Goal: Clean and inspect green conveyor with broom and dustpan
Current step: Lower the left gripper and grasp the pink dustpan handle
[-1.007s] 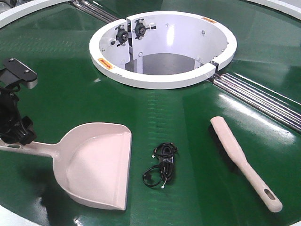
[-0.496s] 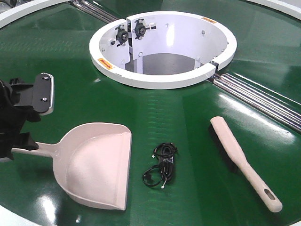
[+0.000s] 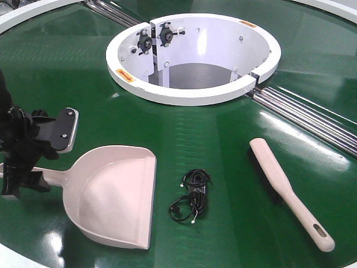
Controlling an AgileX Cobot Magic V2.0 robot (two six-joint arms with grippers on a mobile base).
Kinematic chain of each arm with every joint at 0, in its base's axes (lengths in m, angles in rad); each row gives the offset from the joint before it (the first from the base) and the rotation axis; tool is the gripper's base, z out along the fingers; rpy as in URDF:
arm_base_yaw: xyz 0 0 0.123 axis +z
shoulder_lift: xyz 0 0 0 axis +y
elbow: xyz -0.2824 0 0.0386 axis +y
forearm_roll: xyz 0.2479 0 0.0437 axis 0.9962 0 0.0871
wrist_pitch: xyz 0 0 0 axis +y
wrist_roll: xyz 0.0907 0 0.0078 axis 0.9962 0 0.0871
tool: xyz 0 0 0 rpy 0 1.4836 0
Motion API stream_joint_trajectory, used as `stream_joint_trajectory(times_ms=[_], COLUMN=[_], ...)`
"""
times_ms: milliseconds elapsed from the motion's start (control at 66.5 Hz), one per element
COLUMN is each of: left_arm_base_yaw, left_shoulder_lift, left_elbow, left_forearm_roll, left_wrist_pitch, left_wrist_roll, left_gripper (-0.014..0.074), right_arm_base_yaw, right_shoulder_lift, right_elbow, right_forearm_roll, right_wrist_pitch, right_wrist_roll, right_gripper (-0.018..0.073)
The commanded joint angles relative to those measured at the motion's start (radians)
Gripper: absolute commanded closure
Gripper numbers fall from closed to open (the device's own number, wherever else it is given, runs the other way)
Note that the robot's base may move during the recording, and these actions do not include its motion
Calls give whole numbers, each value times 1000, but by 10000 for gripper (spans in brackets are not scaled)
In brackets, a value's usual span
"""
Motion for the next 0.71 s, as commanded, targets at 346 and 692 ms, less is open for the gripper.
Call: stream_joint_trajectory(times_ms=[346, 692], left_arm_base_yaw=[-5, -5], left_shoulder_lift=[76, 127], left_elbow=[-29, -29], left_forearm_roll=[12, 16], left_wrist_pitch=[-83, -64], left_wrist_roll=[7, 7], left_gripper=[101, 320], right_arm_base_yaw=[1, 1], right_shoulder_lift=[-18, -18], right_elbow=[22, 22], right_forearm_roll=[-7, -7], right_wrist_pitch=[-77, -77], right_wrist_roll=[-6, -6], right_gripper=[569, 569])
